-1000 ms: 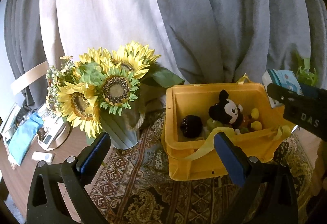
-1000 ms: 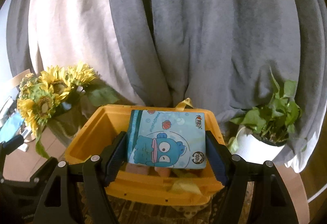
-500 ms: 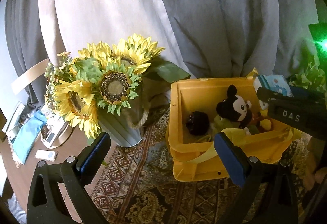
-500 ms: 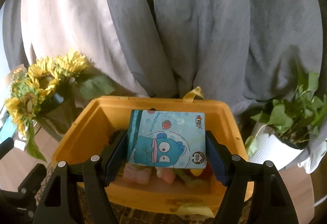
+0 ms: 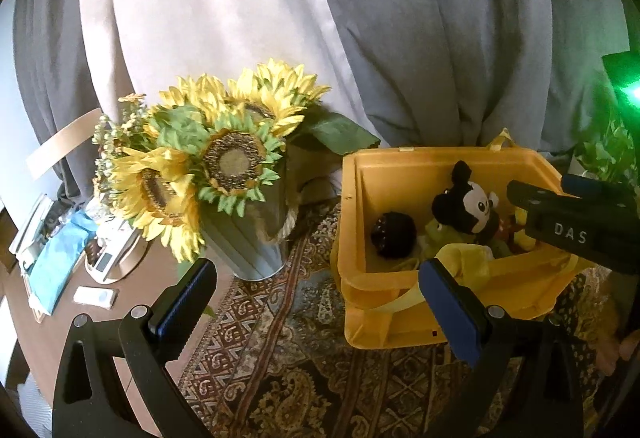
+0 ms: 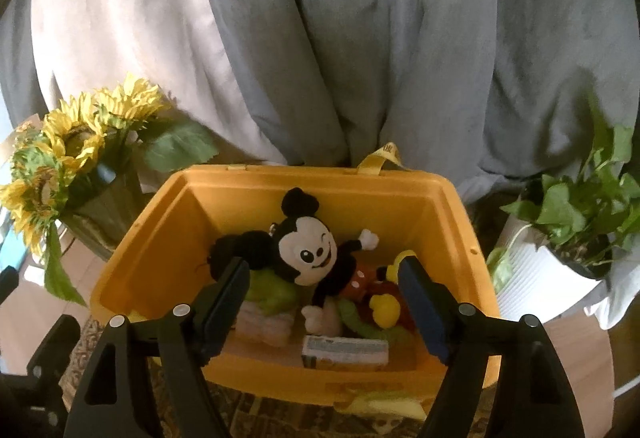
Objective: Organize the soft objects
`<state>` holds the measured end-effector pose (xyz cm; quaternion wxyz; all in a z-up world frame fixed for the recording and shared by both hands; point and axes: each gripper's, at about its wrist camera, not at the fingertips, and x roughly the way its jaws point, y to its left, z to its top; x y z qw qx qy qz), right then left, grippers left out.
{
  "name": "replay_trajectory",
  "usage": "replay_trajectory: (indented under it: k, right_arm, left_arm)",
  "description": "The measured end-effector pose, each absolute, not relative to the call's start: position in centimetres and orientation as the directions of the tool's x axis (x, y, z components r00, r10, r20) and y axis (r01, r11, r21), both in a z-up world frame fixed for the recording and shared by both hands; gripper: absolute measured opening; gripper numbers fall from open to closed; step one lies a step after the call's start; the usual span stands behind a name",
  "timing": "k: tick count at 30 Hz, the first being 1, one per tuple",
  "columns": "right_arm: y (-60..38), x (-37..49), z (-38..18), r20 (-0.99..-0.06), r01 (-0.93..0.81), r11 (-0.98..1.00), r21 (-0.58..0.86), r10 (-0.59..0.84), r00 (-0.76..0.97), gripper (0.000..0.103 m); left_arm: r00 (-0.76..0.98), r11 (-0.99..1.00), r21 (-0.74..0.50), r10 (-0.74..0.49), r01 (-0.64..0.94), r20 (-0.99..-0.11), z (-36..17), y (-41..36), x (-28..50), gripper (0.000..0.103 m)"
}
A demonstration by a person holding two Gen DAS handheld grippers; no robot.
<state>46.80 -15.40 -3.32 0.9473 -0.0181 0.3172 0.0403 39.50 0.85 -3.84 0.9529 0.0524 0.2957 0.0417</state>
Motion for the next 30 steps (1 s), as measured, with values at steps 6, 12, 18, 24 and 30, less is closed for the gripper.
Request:
replay_trajectory:
  k: [6,12,18,24,30]
  right_arm:
    - [-15.0,44.0,-1.6,-0.557,-0.083,0.996,-0.033,0.051,0.829,0.077]
    - [-14.4,40.0,0.0,-0.521,-0.072,0.997,-0.037,0.042,0.852,0.077]
    - [-14.0,35.5,0.9,-0.493,-0.029,0.999,-0.017,0.016,0.87,0.077]
    - [-13.2,30.7,1.2,-0.464,0.031,0.999,-0.01,-0.032,0.885,0.077]
    - [-12.5,26.2,1.3,-0.447,0.052,0.998,-0.017,-0.054,0.893,0.077]
  left_arm:
    - [0.841,0.991,0.107,0.122,-0.076,-0.527,-2.5,1.7,37.3,0.103]
    - [0.867,0.995,0.076,0.1,-0.072,-0.489,-1.2,2.7,34.7,0.103]
    - [0.895,0.997,0.074,0.049,-0.018,-0.444,0.1,3.5,31.7,0.103]
    - [0.908,0.996,0.077,0.002,0.034,-0.418,0.6,4.1,28.7,0.103]
    - [0.915,0.996,0.057,-0.038,0.066,-0.401,1.3,4.1,25.0,0.103]
